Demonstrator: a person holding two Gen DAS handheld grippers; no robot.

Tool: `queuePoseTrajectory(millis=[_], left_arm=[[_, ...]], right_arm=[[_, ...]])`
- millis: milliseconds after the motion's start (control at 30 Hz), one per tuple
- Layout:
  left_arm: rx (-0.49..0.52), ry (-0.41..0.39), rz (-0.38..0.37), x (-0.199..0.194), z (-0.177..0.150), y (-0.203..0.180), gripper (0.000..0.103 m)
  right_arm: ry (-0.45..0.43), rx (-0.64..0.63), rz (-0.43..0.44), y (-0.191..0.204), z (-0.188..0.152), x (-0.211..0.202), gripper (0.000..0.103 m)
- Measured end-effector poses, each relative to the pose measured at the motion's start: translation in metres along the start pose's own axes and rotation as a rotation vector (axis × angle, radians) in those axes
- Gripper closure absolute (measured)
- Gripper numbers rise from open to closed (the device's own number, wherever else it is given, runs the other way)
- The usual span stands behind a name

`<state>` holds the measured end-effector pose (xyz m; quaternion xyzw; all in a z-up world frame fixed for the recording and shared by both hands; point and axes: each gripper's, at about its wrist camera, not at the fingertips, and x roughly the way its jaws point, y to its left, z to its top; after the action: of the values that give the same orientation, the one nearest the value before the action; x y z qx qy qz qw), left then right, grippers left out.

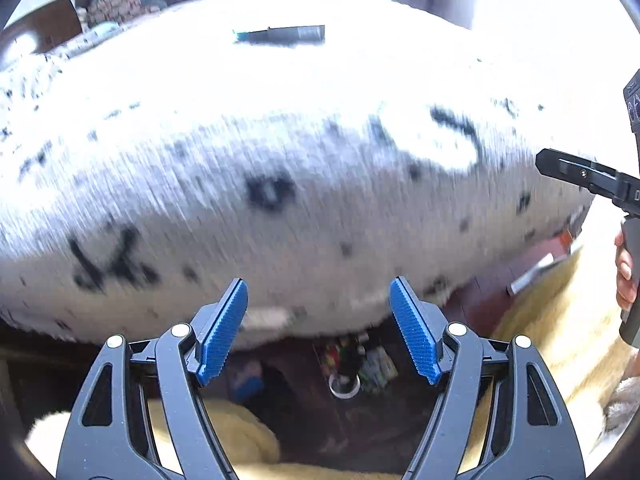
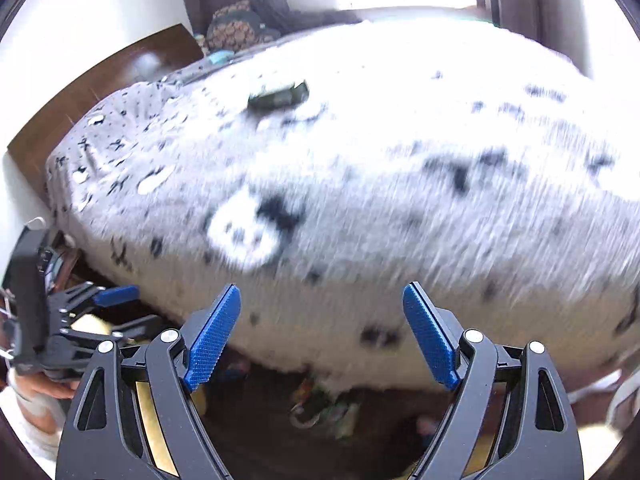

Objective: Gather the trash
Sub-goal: 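Raise both tools back over the bed toward the wipe pack and bottle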

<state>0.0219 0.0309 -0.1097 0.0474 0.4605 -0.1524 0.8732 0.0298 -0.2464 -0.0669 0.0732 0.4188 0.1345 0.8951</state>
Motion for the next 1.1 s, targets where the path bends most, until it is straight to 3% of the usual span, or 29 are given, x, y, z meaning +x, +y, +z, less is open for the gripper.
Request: queuePoseTrajectory(millis=[267, 500, 833, 933, 1100], left_arm=[[-0.003, -0.114, 0.09, -0.018, 0.062, 0.018, 0.028], [-0.027, -0.138, 0.132, -0.008, 0.116, 0.041, 0.028], [-0.114, -0.079, 0.17, 0.031, 0.158, 0.093, 0.028], [-0.115, -0.048, 0.183, 0.047, 0.165, 0.105, 0.027], [-0.148, -0.025, 0.19, 0.066, 0.177, 0.129, 0.028]], right_arm=[[-0.043, -0.045, -0.004, 0.0, 0.065, 0.004, 0.019], [-0.033, -0.079, -0.005, 0.015, 0.104, 0.037, 0.019], [0.009, -0.144, -0.042, 0.028, 0.148, 0.099, 0.015], [0.023, -0.174, -0.024, 0.034, 0.161, 0.124, 0.009], [0.034, -0.247, -0.004, 0.057, 0.18, 0.164, 0.009]])
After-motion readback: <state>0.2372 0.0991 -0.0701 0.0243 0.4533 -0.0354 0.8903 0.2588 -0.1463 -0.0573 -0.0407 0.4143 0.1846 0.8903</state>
